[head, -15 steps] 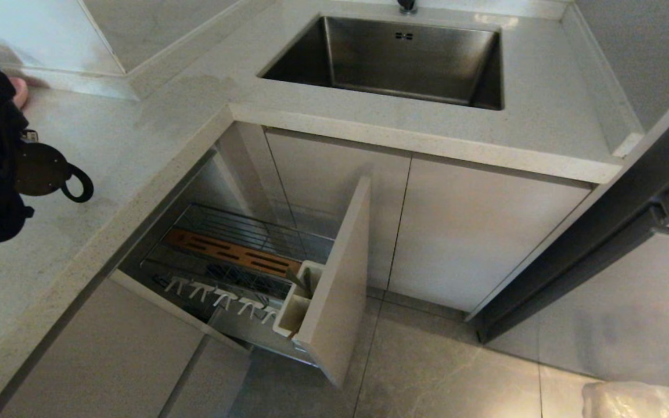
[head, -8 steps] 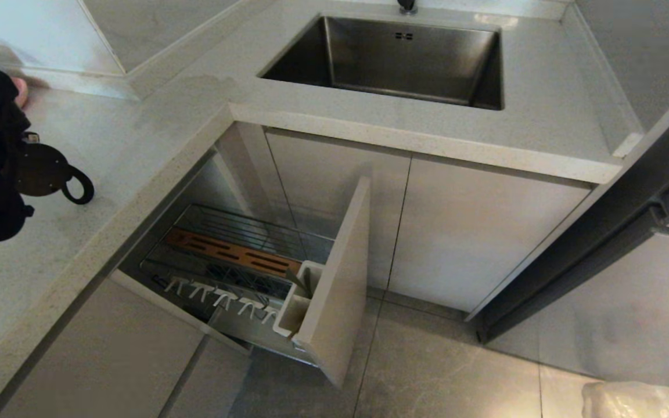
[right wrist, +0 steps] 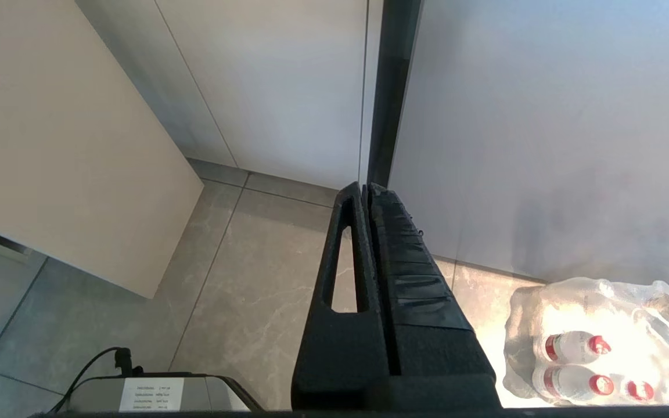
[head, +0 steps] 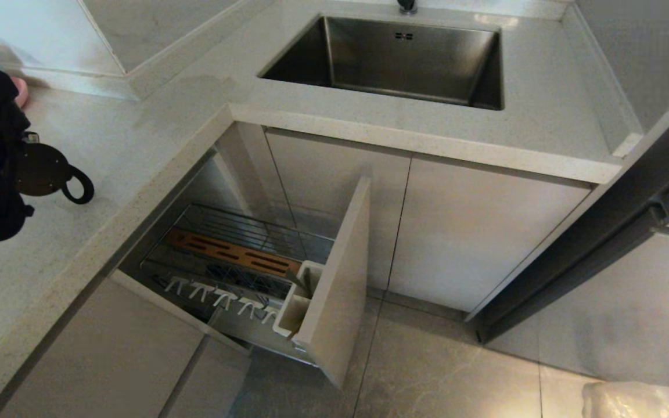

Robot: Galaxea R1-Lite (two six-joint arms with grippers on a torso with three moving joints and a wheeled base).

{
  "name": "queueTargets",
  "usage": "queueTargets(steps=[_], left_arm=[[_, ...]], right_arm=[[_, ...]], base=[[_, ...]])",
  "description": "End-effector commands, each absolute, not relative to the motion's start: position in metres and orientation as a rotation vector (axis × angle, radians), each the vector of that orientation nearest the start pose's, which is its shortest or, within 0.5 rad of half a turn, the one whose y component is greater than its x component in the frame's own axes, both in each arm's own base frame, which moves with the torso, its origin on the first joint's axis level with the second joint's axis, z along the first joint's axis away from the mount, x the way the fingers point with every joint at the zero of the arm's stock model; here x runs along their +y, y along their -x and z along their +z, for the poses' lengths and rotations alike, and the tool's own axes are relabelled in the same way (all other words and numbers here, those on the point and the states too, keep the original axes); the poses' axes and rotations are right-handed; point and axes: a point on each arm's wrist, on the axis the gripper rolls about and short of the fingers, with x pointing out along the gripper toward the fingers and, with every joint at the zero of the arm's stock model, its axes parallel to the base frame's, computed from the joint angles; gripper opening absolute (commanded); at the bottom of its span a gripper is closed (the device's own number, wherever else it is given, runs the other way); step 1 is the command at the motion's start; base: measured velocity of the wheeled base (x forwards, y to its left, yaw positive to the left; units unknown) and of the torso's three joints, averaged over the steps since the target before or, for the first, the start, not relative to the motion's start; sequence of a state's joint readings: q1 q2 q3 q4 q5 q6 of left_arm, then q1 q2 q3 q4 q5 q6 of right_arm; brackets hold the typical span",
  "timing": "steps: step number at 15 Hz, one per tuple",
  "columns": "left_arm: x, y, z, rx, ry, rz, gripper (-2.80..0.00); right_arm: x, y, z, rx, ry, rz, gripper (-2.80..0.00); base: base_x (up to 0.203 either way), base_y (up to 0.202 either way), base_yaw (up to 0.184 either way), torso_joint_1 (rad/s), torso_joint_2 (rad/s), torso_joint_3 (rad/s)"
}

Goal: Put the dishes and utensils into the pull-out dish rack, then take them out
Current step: Take the fork out of the cupboard

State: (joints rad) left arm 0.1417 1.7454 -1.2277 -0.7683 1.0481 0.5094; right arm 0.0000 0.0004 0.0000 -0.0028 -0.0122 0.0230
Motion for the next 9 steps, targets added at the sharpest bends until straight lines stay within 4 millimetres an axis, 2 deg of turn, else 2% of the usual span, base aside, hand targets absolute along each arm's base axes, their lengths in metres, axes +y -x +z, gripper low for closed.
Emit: queueTargets(steps=[1,5,9], left_arm=[[0.066,-0.322,0.3,0.058,-0.324,1.219,0.0],[0.06,-0.304,0.32,-0.01,-0.292,1.206,0.0],[0.048,-0.264,0.351,-0.131,-0.248,1.134,0.0]], right_arm=[[0.0,0.023,0.076,-0.002,-0.023,-0.012,-2.8],[0.0,0.023,0.076,-0.002,-0.023,-0.012,-2.8],[0.0,0.023,0.076,-0.002,-0.023,-0.012,-2.8]], base=[[0.0,0.0,0.0,0.0,0.0,0.0],[0.0,0.0,0.0,0.0,0.0,0.0],[0.0,0.0,0.0,0.0,0.0,0.0]])
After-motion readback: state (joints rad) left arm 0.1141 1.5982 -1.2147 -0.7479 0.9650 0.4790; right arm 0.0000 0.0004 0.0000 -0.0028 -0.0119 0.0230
